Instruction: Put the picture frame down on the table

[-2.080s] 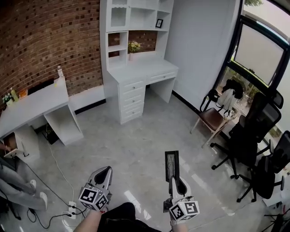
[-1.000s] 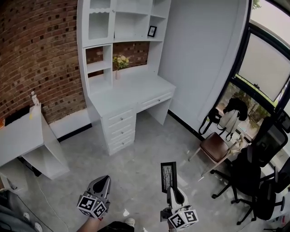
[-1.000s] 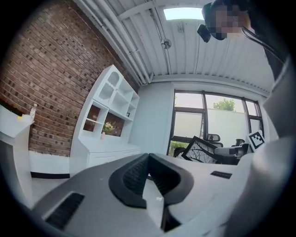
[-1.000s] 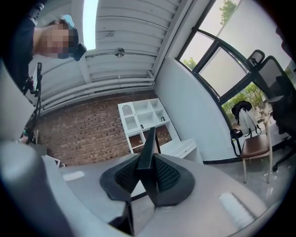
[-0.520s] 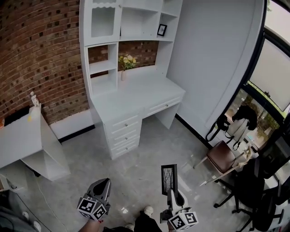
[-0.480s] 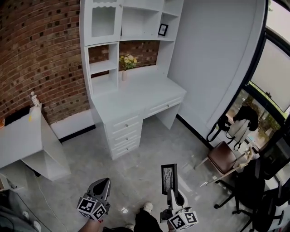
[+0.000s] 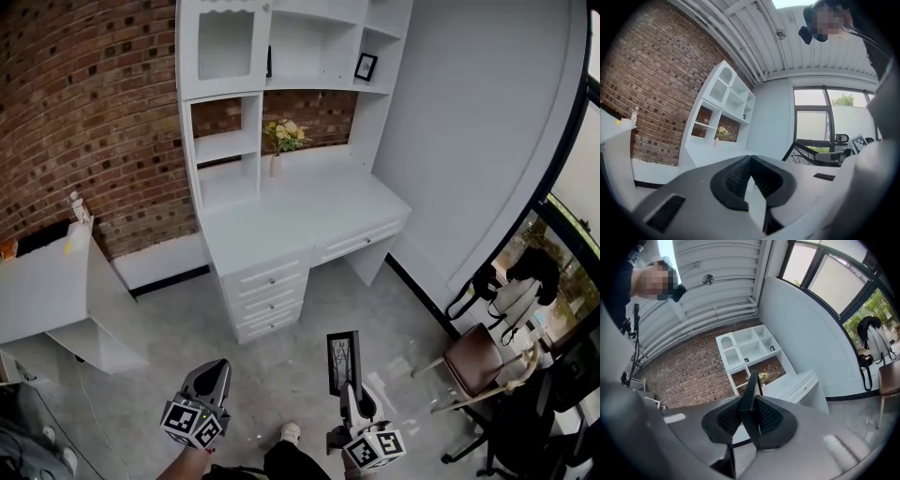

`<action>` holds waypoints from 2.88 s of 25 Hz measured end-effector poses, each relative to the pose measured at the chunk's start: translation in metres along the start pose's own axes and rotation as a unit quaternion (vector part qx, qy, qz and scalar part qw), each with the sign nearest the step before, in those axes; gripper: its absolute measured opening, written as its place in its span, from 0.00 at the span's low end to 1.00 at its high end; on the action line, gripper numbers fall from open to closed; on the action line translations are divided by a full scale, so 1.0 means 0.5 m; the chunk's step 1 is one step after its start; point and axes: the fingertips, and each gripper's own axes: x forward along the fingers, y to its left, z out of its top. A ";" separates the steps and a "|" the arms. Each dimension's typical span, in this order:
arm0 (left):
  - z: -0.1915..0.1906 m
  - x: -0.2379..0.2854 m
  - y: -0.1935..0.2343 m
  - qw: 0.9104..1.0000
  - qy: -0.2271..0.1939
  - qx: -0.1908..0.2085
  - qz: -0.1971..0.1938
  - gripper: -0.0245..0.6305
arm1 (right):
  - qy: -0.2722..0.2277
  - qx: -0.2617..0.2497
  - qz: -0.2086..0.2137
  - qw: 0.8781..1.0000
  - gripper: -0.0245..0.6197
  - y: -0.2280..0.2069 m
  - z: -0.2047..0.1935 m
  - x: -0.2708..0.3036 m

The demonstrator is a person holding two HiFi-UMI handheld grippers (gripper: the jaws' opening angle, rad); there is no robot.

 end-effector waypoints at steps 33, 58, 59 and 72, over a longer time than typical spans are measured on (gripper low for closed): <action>0.000 0.462 0.243 0.999 0.017 0.000 0.043 0.04 | 0.050 0.005 0.039 0.998 0.14 -0.210 -0.013 0.548; 0.025 0.933 0.329 0.992 0.057 -0.005 -0.112 0.04 | -0.001 -0.006 -0.049 0.999 0.14 -0.358 0.049 0.871; 0.023 0.947 0.325 0.992 0.058 -0.005 -0.112 0.04 | -0.004 -0.004 -0.046 0.999 0.14 -0.369 0.056 0.882; 0.001 1.162 0.272 0.997 0.057 -0.018 -0.049 0.04 | 0.063 -0.017 0.001 0.998 0.14 -0.591 0.118 1.037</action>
